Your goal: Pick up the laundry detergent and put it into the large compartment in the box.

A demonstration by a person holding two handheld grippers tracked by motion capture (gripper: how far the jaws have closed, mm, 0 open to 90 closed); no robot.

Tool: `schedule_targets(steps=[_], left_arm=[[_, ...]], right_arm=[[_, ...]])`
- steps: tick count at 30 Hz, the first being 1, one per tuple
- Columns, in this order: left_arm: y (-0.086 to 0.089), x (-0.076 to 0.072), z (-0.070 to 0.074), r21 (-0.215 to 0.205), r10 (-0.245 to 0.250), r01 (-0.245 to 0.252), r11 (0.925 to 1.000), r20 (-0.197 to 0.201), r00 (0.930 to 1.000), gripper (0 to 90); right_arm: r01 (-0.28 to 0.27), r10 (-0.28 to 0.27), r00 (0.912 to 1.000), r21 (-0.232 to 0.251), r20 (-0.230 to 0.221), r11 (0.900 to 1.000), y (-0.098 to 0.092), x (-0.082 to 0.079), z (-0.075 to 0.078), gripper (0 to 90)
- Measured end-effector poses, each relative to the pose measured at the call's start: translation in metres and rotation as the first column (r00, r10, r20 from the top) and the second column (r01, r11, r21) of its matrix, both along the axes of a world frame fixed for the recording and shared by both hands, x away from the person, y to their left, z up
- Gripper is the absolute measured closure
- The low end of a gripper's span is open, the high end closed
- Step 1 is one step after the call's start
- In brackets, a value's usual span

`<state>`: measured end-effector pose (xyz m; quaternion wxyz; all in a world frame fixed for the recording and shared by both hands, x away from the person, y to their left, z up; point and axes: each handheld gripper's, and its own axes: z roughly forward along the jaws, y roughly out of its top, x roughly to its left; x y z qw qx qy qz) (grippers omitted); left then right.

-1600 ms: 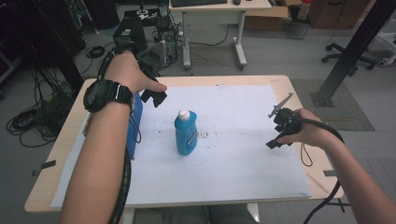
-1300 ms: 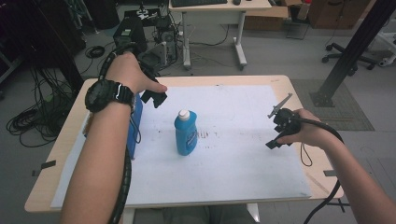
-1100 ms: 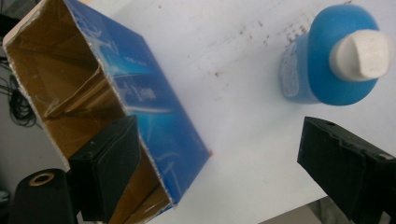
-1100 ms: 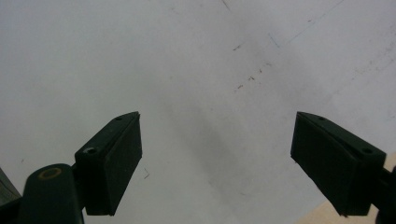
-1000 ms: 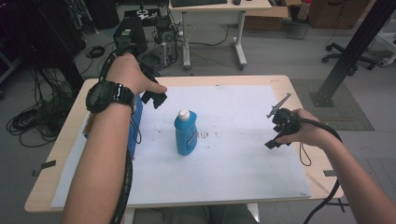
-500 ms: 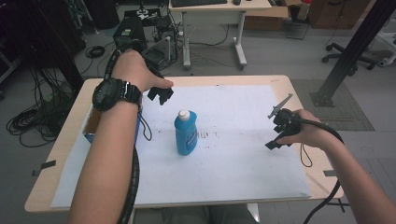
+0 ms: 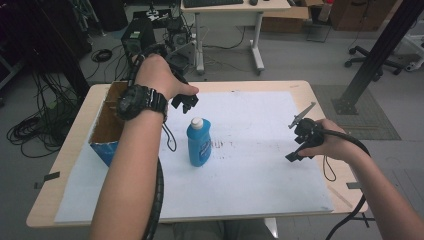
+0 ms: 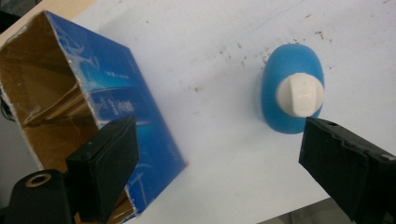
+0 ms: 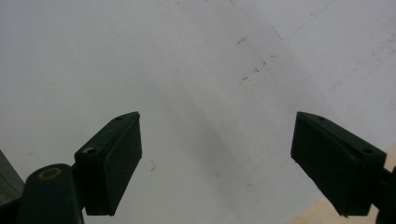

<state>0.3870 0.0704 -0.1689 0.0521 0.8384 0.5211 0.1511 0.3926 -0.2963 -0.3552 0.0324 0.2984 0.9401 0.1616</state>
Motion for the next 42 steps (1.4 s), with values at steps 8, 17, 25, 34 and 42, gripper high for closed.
schedule_targets(steps=[8, 17, 25, 34, 42], left_arm=[[-0.013, 0.001, -0.003, -0.006, -0.016, 0.016, 0.9999, -0.011, 0.9998, 12.6], [-0.026, 0.003, -0.007, -0.012, -0.024, 0.023, 0.9997, -0.020, 0.9995, 12.9], [-0.036, 0.006, -0.014, -0.019, -0.039, 0.039, 0.9991, -0.035, 0.9986, 13.1], [-0.041, 0.009, -0.017, -0.021, -0.051, 0.050, 0.9985, -0.039, 0.9979, 13.1], [-0.049, 0.011, -0.021, -0.026, -0.061, 0.060, 0.9978, -0.049, 0.9969, 13.2]], right_arm=[[0.006, -0.006, 1.0000, -0.003, 0.000, 1.000, -0.001, 0.000, 0.000, 16.7], [0.010, -0.010, 0.9999, -0.004, -0.007, 1.000, 0.000, -0.002, -0.002, 16.6], [0.006, -0.006, 1.0000, -0.002, -0.005, 1.000, 0.000, -0.001, -0.001, 16.6], [0.008, -0.008, 0.9999, -0.002, -0.010, 1.000, -0.001, -0.001, -0.004, 16.6], [0.009, -0.009, 0.9998, 0.001, -0.017, 1.000, -0.001, 0.001, -0.007, 16.6]])
